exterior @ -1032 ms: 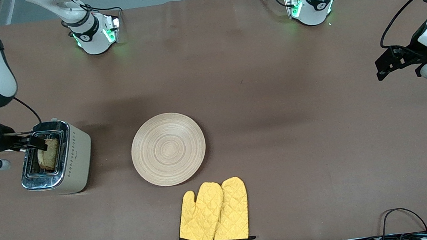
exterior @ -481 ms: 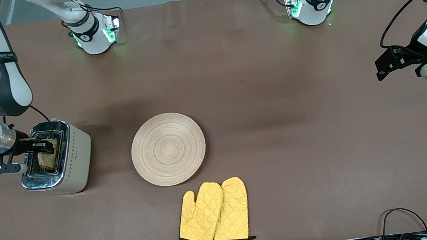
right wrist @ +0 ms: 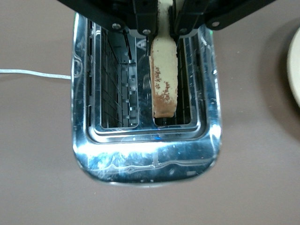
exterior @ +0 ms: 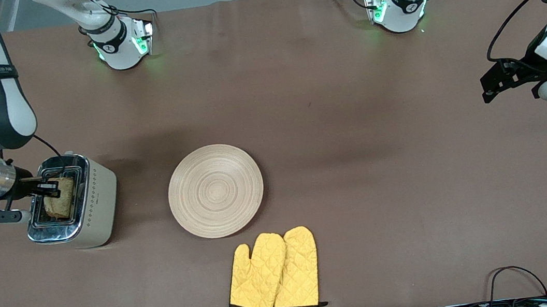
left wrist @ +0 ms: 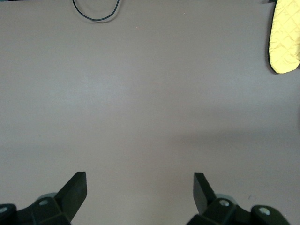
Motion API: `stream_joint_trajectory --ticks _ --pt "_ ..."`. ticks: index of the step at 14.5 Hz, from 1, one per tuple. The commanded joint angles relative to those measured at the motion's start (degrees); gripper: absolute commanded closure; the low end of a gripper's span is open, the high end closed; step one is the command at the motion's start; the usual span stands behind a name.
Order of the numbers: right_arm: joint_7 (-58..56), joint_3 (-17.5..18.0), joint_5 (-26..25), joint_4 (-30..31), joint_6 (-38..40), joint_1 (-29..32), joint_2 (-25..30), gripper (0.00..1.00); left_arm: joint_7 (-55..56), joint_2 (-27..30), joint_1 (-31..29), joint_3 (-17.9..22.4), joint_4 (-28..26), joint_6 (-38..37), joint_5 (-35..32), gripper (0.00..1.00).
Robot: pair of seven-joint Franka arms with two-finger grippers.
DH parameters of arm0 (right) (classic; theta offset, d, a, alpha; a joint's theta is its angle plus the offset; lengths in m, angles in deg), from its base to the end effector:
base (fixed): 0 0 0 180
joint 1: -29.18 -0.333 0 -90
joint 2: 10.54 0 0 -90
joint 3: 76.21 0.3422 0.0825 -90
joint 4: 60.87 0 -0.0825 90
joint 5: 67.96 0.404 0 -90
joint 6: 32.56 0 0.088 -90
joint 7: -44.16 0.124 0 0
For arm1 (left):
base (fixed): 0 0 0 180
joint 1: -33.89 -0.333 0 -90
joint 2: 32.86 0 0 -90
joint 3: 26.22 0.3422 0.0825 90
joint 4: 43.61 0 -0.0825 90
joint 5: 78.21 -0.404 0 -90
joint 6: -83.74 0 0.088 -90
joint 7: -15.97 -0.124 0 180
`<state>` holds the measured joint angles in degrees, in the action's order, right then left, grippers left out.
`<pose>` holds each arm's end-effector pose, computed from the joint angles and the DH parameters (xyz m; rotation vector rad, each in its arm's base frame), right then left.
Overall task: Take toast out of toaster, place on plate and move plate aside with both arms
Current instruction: 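Lift the bread slice up out of the toaster with the right gripper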
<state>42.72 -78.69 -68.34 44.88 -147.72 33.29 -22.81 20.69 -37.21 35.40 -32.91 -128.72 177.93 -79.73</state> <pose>0.6264 -0.0716 0.4048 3.1261 -0.1347 -0.0793 0.6038 -0.0809 0.6383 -3.1291 0.0953 -0.1324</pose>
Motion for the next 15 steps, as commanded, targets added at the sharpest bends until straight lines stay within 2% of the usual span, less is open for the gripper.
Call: stream_joint_trajectory --ticks 1,4,7,9,11,15 --pt "-0.14 0.63 -0.24 -5.81 7.65 -0.15 2.76 1.0 0.11 -0.39 -0.02 -0.25 1.17 -1.11 -1.03 0.0" --pt "0.38 1.42 3.79 -6.96 10.3 -0.67 7.25 1.0 0.02 -0.39 -0.11 -0.25 1.17 -1.11 -1.03 0.0" --pt "4.41 1.69 6.88 -7.85 11.64 -4.53 7.52 1.0 0.02 -0.39 -0.2 -0.25 1.17 -1.11 -1.03 0.0" --pt "6.61 1.6 10.56 -7.24 8.49 -7.52 7.26 1.0 0.02 -0.39 -0.2 -0.25 1.17 -1.11 -1.03 0.0" --pt "10.04 1.6 13.11 -4.18 1.74 -10.94 6.12 1.0 -0.06 -0.39 -0.29 -0.25 1.17 -1.11 -1.03 0.0" --pt "20.23 1.6 20.23 -0.91 -9.61 -19.46 0.33 1.0 -0.06 -0.39 -0.29 -0.25 1.17 -1.11 -0.95 0.0"
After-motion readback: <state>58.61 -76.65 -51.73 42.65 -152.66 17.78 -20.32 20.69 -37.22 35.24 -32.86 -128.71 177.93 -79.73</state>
